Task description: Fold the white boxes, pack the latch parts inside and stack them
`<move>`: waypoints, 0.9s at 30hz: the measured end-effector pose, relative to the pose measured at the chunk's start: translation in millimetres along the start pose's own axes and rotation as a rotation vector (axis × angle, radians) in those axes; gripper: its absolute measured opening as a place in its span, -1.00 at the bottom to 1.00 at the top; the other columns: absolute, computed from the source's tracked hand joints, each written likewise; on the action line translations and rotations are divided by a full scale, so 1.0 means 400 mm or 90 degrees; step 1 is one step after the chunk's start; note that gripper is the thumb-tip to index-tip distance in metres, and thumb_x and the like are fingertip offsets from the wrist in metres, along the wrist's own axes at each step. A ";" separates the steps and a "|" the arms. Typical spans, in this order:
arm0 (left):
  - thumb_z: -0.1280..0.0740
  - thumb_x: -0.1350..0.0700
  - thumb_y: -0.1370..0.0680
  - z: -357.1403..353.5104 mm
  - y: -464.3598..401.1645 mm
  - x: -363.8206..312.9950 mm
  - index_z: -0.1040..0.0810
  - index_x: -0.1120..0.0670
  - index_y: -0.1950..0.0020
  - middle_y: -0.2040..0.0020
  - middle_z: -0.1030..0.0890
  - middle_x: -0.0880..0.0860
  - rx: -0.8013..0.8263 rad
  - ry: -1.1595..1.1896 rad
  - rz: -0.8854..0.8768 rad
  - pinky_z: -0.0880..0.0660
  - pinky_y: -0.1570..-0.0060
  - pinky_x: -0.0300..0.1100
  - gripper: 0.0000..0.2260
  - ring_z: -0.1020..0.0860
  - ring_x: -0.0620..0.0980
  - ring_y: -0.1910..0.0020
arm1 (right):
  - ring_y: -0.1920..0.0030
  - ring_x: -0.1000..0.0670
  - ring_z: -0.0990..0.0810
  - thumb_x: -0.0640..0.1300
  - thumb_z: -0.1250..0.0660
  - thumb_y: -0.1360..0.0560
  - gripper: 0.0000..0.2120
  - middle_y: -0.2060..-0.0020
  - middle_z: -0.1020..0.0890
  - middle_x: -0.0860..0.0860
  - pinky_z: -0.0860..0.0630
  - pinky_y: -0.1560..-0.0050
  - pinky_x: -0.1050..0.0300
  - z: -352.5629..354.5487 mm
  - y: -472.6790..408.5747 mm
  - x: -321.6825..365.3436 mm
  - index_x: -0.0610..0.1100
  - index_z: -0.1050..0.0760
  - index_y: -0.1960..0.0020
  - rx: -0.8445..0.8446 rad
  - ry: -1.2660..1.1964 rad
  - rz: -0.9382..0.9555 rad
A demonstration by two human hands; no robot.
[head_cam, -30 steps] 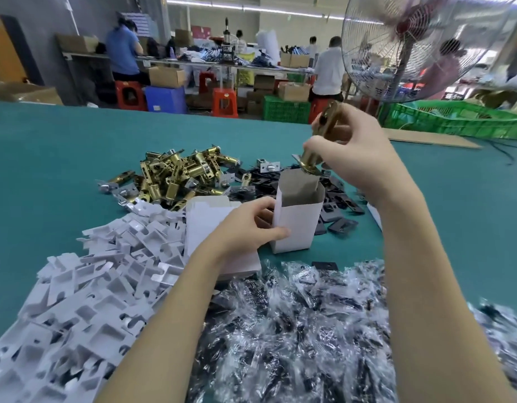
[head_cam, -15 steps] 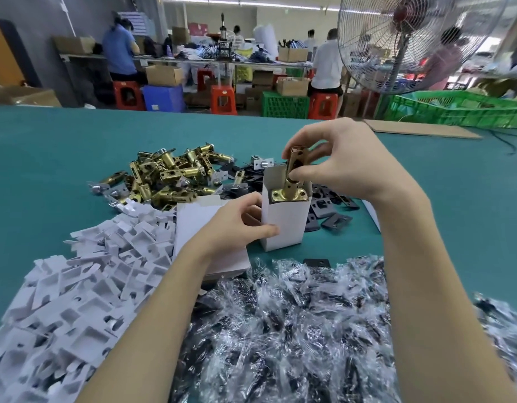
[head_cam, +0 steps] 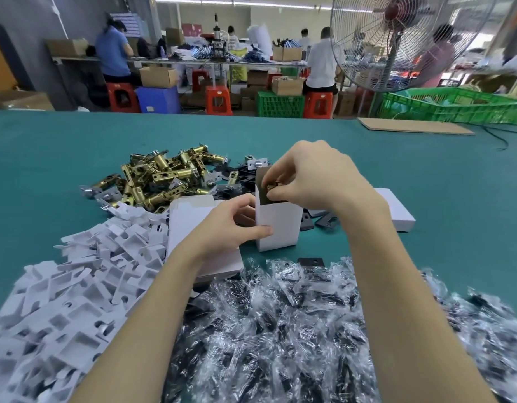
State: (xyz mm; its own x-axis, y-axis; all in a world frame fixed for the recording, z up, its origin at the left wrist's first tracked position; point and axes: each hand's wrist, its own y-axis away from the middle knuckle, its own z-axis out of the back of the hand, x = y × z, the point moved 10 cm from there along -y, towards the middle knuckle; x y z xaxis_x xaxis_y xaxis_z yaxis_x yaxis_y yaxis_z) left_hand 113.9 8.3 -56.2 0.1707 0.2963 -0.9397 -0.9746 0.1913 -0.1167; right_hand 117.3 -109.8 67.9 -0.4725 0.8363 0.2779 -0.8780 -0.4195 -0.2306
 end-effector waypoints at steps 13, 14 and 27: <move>-0.54 0.13 -0.51 -0.006 0.001 -0.007 -0.62 -0.03 -0.14 -0.01 -0.72 -0.03 0.014 -0.011 -0.011 -0.58 0.12 -0.31 -0.75 -0.67 -0.08 0.01 | 0.41 0.11 -0.70 -0.08 -0.19 -0.63 -0.75 0.05 -0.73 0.09 -0.60 0.17 0.16 -0.097 0.014 -0.028 0.16 -0.61 -0.05 0.200 -0.107 -0.003; -0.54 0.13 -0.51 -0.006 0.001 -0.006 -0.62 -0.04 -0.14 -0.01 -0.72 -0.03 0.012 -0.011 -0.011 -0.58 0.12 -0.31 -0.75 -0.67 -0.09 0.01 | 0.39 0.09 -0.71 -0.08 -0.19 -0.63 -0.76 0.03 -0.72 0.09 -0.59 0.22 0.18 -0.096 0.015 -0.030 0.13 -0.62 -0.08 0.203 -0.126 -0.003; -0.51 0.05 -0.53 -0.011 0.003 0.004 -0.64 -0.19 -0.21 -0.02 -0.71 -0.14 0.022 -0.056 -0.001 -0.63 -0.05 -0.14 -0.72 -0.66 -0.14 -0.01 | 0.33 0.03 -0.72 -0.10 -0.29 -0.63 -0.86 0.21 -0.75 0.11 -0.48 0.41 0.35 0.021 0.018 -0.166 0.01 -0.62 0.02 -0.010 -0.354 -0.073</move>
State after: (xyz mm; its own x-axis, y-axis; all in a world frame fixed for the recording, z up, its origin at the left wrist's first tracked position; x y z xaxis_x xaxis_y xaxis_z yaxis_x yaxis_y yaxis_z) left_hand 112.4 5.0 -59.1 0.1861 0.3762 -0.9077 -0.9690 0.2230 -0.1063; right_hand 141.7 -171.3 55.6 -0.3477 0.5626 0.7501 -0.9266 -0.3285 -0.1831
